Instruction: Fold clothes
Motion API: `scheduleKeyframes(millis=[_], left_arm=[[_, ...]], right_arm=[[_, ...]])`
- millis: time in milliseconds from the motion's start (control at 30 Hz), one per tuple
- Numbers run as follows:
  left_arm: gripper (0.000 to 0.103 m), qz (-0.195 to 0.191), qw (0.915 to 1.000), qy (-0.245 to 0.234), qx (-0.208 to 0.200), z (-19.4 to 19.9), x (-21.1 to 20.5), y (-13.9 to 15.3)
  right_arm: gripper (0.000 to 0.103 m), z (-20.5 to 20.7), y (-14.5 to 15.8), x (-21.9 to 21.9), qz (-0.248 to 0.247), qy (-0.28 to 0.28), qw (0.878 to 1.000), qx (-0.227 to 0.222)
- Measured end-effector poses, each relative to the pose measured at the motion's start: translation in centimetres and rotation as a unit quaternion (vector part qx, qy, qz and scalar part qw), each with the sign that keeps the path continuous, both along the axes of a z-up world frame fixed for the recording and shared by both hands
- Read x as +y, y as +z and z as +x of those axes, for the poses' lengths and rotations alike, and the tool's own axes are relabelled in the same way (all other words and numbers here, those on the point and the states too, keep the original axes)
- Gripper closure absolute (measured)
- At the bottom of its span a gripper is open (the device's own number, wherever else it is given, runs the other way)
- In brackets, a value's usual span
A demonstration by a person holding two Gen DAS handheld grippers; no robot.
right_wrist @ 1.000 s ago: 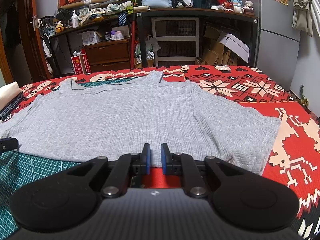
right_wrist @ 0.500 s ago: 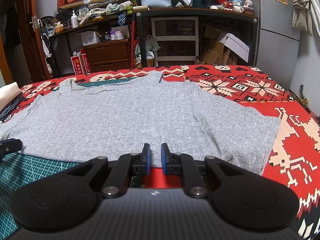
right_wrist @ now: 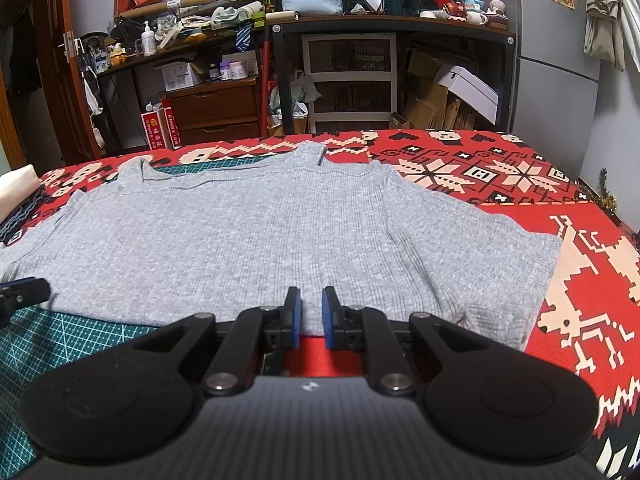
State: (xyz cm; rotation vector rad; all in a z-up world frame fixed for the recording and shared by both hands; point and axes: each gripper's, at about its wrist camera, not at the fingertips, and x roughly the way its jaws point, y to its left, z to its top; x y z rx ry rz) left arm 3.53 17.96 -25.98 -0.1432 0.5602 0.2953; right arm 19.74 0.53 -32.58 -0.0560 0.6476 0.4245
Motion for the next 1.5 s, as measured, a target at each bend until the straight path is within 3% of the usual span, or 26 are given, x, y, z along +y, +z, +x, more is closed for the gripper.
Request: scheduleKeyframes(millis=[167, 467, 733, 967, 1167, 1500], left_arm=[[0.093, -0.001, 0.9990, -0.045, 0.005, 1.7, -2.2, -0.3], [0.093, -0.011, 0.9998, 0.002, 0.015, 0.9, -0.6, -0.7], [0.093, -0.012, 0.9998, 0.011, 0.009, -0.4, 0.2, -0.4], [0.093, -0.016, 0.9998, 0.013, 0.003, -0.5, 0.6, -0.2], [0.093, -0.019, 0.9995, 0.022, 0.009, -0.8, 1.4, -0.5], [0.093, -0.021, 0.9995, 0.023, 0.007, -0.8, 1.6, -0.6]], right_arm=[[0.090, 0.0, 0.0, -0.1, 0.000, 0.001, 1.000, 0.000], [0.090, 0.1, 0.0, -0.1, 0.003, 0.001, 1.000, 0.002], [0.090, -0.5, 0.5, -0.1, 0.006, 0.011, 1.000, -0.005], [0.093, -2.7, 1.3, 3.4, 0.005, 0.102, 0.994, -0.030], [0.093, -3.5, 0.8, 7.0, 0.011, 0.154, 0.988, -0.006], [0.093, -2.5, 1.0, 4.0, 0.020, 0.109, 0.994, 0.011]])
